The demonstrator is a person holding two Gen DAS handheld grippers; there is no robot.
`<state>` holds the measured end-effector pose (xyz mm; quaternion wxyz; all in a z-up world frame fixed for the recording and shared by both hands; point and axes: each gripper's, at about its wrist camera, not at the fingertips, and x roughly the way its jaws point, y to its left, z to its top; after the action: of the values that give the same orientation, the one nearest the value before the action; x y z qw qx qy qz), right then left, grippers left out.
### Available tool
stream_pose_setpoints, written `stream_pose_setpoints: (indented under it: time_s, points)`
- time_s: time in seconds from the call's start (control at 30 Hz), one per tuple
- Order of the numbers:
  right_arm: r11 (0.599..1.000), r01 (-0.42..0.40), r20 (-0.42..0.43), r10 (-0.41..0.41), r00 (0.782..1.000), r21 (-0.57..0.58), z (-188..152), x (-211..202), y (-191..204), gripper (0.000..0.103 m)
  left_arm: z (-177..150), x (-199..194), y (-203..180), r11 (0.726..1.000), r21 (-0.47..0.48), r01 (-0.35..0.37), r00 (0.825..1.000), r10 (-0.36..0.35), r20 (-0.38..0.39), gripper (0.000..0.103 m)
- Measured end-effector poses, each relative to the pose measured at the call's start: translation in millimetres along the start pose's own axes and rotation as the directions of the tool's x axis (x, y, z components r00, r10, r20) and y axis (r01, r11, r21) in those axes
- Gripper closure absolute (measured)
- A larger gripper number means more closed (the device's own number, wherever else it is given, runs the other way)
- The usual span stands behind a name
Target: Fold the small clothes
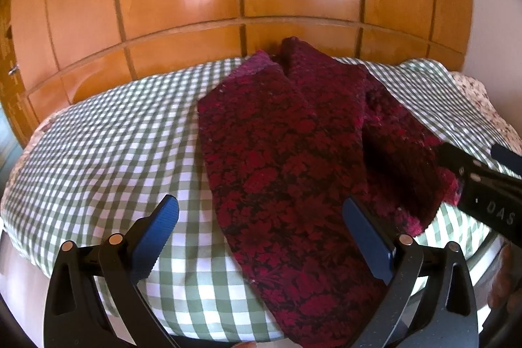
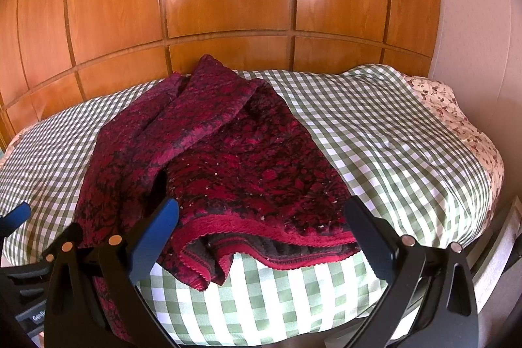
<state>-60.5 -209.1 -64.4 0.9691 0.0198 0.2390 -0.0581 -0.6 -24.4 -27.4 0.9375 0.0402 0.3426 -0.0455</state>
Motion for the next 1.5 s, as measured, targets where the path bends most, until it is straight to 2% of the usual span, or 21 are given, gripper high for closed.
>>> stream_pose_setpoints:
  time_s: [0.17,0.27,0.33,0.37,0.4,0.47,0.53,0.57,0.6,0.67,0.7,0.8,0.87,1.0,1.07,1.13,1.2,1.27,1.37,1.43,1.5]
  points:
    - [1.0,0.004,0.0,-0.004,1.0,0.017,2.4,2.5,-7.1,0.002,-9.5,6.0,-7.1,0.994,0.07,0.089,0.995,-0.085,-0.05,0.003]
    - [1.0,0.008,-0.002,-0.008,1.0,0.023,2.6,6.2,-10.6,0.002,-12.9,3.4,-11.7,0.98,0.073,0.185,0.981,-0.179,-0.074,0.004]
    - [1.0,-0.003,-0.002,0.003,1.0,0.031,4.4,8.0,-13.3,0.002,-14.6,2.1,-20.3,0.972,0.104,0.211,0.976,-0.204,-0.073,0.004]
    - [0.999,-0.011,-0.001,0.011,1.0,0.036,5.5,8.0,-14.9,0.002,-16.2,4.7,-26.9,0.971,0.139,0.196,0.979,-0.187,-0.08,0.004]
    - [0.999,-0.019,0.003,0.019,1.0,0.041,7.6,7.7,-15.8,0.002,-18.3,9.5,-32.7,0.969,0.174,0.176,0.982,-0.162,-0.095,0.013]
    - [0.997,-0.058,0.007,0.058,0.998,0.056,11.2,7.3,-17.6,0.002,-26.3,25.1,-40.4,0.958,0.208,0.196,0.972,-0.163,-0.167,0.03]
    - [0.989,-0.127,-0.005,0.128,0.992,0.077,14.8,9.3,-17.4,0.004,-34.7,33.5,-42.4,0.953,0.228,0.197,0.97,-0.156,-0.186,0.036]
    - [0.984,-0.158,-0.012,0.159,0.987,0.082,17.0,10.9,-15.7,0.009,-38.3,35.6,-42.5,0.948,0.25,0.198,0.971,-0.154,-0.185,0.05]
    - [0.978,-0.193,-0.023,0.195,0.98,0.083,19.8,13.3,-12.4,0.013,-38.5,36.4,-40.0,0.947,0.249,0.204,0.969,-0.159,-0.189,0.066]
    - [0.964,-0.255,-0.048,0.26,0.965,0.08,27.3,19.7,-3.7,0.03,-33.9,32.3,-22.0,0.954,0.184,0.236,0.963,-0.204,-0.177,0.082]
    - [0.96,-0.27,-0.052,0.274,0.96,0.075,30.3,22.9,-0.3,0.033,-28.1,29.4,-4.7,0.951,0.114,0.289,0.948,-0.267,-0.172,0.084]
    - [0.934,-0.352,-0.077,0.356,0.931,0.06,40.9,32.7,20.0,0.044,-16.6,19.4,39.3,0.937,-0.008,0.349,0.929,-0.347,-0.126,0.085]
    - [0.894,-0.442,-0.182,0.448,0.875,0.077,45.1,51.0,39.8,0.048,-8.6,10.8,70.4,0.936,-0.07,0.344,0.934,-0.349,-0.077,0.085]
    - [0.862,-0.502,-0.332,0.494,0.804,0.068,37.6,75.8,74.6,0.047,9.7,-5.4,148.0,0.924,-0.23,0.304,0.952,-0.305,0.032,0.085]
    - [0.877,-0.48,-0.353,0.46,0.815,0.035,33.3,84.6,89.3,0.043,19.2,-4.7,184.9,0.914,-0.297,0.275,0.961,-0.268,0.065,0.085]
    - [0.885,-0.465,-0.36,0.44,0.823,0.018,32.3,92.4,97.4,0.046,25.5,-5.0,211.2,0.914,-0.336,0.226,0.974,-0.211,0.081,0.085]
    - [0.892,-0.452,-0.364,0.415,0.833,-0.017,31.6,97.1,103.6,0.063,34.9,-0.3,243.9,0.91,-0.377,0.176,0.984,-0.151,0.095,0.085]
    - [0.896,-0.437,-0.357,0.384,0.851,-0.077,31.8,96.2,106.1,0.09,46.6,11.3,277.0,0.893,-0.435,0.117,0.992,-0.088,0.086,0.085]
    - [0.893,-0.43,-0.306,0.376,0.875,-0.131,44.2,84.6,98.3,0.101,61.4,28.3,316.5,0.867,-0.499,0.006,0.998,0.024,0.054,0.085]
    - [0.901,-0.401,-0.251,0.354,0.901,-0.167,56.0,72.8,91.8,0.103,69.6,39.3,335.1,0.851,-0.521,-0.06,0.996,0.086,0.026,0.079]
    - [0.921,-0.344,-0.179,0.313,0.933,-0.181,73.0,62.7,76.0,0.103,73.3,44.6,350.0,0.833,-0.534,-0.144,0.985,0.173,0.005,0.064]
